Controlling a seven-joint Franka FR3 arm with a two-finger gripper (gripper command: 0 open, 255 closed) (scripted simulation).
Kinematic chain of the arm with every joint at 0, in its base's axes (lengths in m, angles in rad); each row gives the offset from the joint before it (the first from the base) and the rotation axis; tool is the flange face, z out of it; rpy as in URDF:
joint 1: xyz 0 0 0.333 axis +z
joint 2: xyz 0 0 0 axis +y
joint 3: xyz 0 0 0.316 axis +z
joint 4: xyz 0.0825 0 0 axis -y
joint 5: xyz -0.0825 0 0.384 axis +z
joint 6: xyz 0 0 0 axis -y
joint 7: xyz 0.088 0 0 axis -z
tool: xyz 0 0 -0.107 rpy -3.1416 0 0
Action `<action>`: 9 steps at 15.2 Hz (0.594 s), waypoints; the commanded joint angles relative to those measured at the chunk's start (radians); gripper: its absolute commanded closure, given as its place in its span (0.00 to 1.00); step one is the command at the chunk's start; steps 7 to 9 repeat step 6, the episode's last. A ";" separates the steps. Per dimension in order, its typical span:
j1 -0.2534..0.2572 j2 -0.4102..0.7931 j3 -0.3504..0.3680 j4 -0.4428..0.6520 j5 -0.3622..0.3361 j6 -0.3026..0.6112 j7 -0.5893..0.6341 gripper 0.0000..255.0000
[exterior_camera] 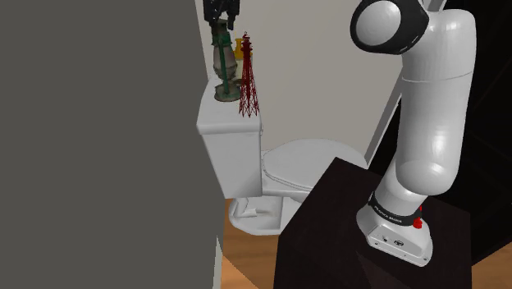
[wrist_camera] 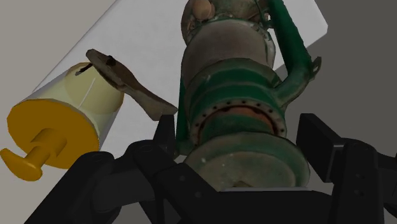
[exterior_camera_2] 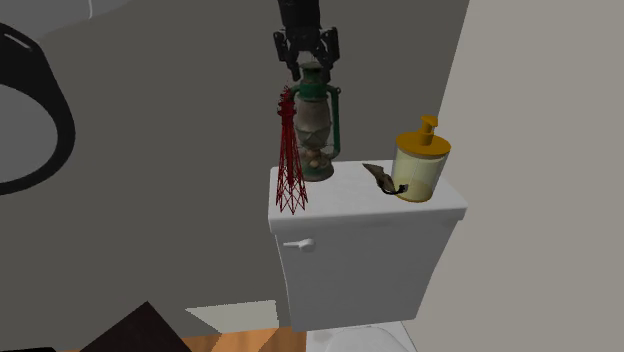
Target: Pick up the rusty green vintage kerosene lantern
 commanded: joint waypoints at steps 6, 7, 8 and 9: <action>0.006 0.110 -0.001 0.258 -0.004 -0.146 -0.006 1.00; 0.006 0.110 -0.001 0.258 -0.004 -0.146 -0.006 1.00; 0.006 0.110 -0.001 0.258 -0.004 -0.146 -0.006 1.00; 0.006 0.110 -0.001 0.258 -0.004 -0.146 -0.006 1.00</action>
